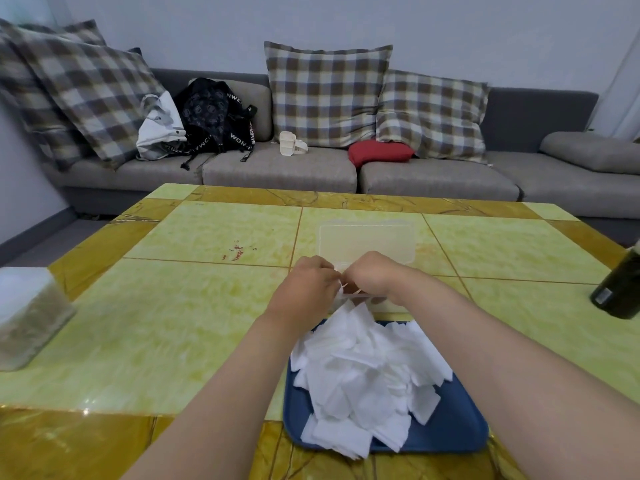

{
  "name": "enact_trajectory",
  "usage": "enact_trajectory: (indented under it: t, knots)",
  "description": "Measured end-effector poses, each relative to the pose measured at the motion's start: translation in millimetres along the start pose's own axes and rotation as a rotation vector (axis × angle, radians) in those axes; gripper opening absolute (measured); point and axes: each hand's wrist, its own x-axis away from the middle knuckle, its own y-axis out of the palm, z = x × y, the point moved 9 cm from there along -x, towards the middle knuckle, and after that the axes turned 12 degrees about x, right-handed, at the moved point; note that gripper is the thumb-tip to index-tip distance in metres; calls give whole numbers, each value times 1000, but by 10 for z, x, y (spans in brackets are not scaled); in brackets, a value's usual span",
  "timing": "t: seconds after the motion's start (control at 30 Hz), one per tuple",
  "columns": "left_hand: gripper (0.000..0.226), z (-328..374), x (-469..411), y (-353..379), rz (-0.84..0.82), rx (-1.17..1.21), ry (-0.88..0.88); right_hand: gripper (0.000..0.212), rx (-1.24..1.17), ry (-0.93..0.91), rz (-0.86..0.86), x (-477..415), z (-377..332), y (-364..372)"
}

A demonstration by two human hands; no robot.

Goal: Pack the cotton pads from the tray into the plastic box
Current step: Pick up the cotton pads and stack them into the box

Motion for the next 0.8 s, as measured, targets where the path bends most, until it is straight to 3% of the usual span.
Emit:
enact_trajectory:
  t: [0.13,0.33,0.47,0.63,0.8]
  knots:
    - [33,-16,-5,-17,-17,-6,-20,23,-49,-85,40,18,-17,-90]
    - [35,87,133,-201,43,57,-27,30,65,-314,335,402,-131,-509]
    - [27,167,287,-301,66,164,-97,33,324,-463,238,725,-171,-264]
    - [31,175,440,-171,-33,231,-199,42,673,-450,203,744,-66,46]
    - [40,75,530,-40,-153,217,-288,31,566,-379,237,797,7,-170]
